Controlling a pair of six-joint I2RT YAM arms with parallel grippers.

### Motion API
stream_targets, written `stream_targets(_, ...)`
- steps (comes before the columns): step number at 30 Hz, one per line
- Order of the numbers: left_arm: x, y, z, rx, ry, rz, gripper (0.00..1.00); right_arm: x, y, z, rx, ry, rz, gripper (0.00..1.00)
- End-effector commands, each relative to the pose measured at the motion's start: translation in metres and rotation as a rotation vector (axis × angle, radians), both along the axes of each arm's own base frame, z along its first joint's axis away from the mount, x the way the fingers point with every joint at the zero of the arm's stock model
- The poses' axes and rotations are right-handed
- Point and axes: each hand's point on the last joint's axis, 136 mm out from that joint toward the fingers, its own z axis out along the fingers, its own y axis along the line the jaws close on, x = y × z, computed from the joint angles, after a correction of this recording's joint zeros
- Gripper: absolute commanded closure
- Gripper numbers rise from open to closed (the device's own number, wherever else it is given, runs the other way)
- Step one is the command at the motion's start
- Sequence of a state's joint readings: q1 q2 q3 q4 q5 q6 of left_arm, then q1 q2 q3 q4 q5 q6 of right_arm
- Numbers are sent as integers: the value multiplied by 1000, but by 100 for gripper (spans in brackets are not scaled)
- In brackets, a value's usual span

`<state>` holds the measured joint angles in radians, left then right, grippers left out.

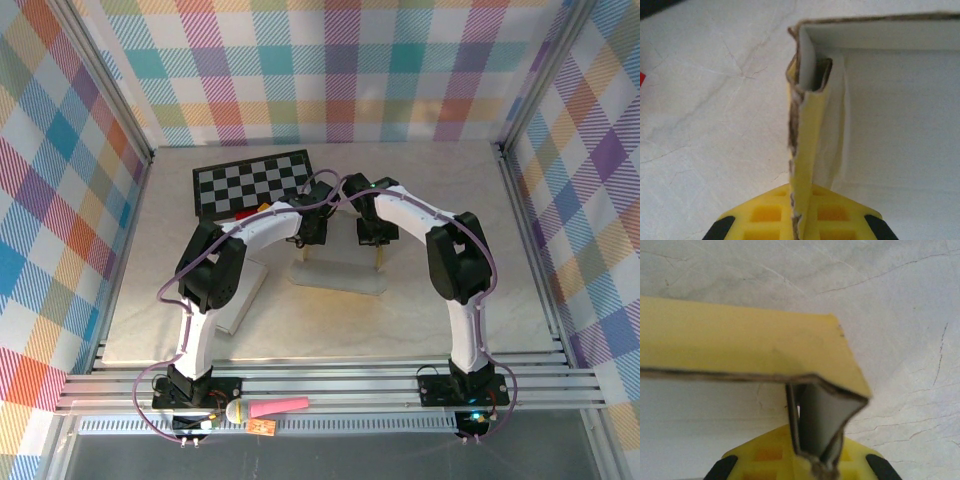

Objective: Fold the paper box

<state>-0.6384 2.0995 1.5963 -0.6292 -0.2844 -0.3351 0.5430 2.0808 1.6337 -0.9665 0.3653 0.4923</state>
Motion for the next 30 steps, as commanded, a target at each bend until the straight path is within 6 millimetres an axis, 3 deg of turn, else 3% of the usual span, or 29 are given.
stream_targets(1, -4, 0, -2, 39, 12, -12, 90, -23, 3, -35, -39, 129, 35, 100)
stream_targets(4, -4, -9, 12, -33, -6, -8, 65, -24, 0, -35, -51, 128, 20, 100)
stream_targets(11, -14, -29, 63, -299, -9, 57, 27, -31, -16, -39, -88, 164, -72, 100)
stream_targets(15, -13, -24, 92, -405, -42, 106, 29, -38, -28, -42, -73, 192, -162, 100)
stream_targets(20, -3, 11, 140, -507, -129, 207, 36, -49, -50, -38, -35, 235, -344, 100)
stream_targets(23, -4, 31, 154, -519, -136, 233, 39, -61, -62, -35, 7, 280, -506, 100)
stream_targets(27, -16, 47, 158, -514, -120, 234, 45, -77, -73, -27, 23, 319, -726, 100)
stream_targets(30, -32, 50, 145, -519, -74, 228, 47, -90, -74, -18, 11, 361, -882, 100)
